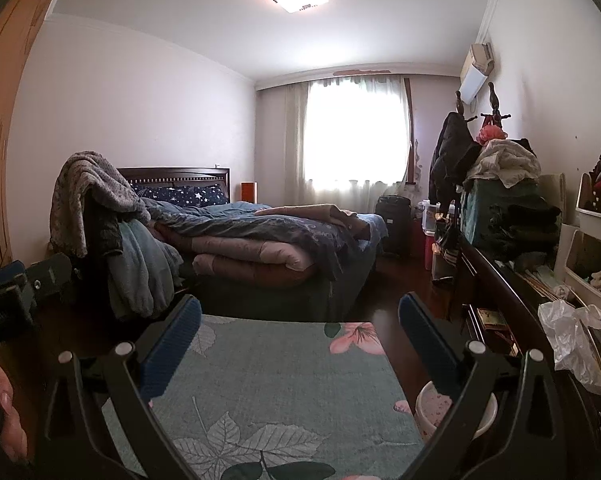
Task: Collect trash
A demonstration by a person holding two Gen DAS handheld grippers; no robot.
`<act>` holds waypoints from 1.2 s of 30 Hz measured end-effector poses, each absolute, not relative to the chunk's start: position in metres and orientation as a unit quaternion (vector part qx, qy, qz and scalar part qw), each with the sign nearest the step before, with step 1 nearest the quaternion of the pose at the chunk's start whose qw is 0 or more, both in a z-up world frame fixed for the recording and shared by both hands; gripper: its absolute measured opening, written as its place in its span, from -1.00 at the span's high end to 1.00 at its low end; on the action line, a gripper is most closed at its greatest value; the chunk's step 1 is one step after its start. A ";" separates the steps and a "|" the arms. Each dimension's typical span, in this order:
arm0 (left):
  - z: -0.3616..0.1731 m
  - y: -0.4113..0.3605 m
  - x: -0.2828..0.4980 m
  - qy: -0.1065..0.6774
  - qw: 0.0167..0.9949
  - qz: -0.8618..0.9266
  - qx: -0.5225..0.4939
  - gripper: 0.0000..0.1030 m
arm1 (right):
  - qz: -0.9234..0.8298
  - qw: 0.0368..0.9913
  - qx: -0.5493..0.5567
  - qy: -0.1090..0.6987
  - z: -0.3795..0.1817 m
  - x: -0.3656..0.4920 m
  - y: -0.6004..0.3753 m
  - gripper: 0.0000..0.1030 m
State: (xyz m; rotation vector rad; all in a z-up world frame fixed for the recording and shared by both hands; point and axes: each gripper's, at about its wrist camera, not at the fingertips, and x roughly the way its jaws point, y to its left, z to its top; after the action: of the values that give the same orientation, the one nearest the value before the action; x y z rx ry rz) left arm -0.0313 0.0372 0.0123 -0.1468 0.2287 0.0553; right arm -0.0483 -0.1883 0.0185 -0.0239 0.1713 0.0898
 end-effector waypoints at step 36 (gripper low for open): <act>0.020 0.016 -0.042 0.099 0.992 0.039 -0.066 -0.93 | 0.051 0.994 -0.017 0.091 0.020 -0.048 -0.191 -0.93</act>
State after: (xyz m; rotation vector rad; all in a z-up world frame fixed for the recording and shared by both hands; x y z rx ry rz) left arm -0.0421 0.0155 0.0200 -0.1330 0.1985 0.0775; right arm -0.0485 -0.1909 0.0199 -0.0336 0.1833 0.1028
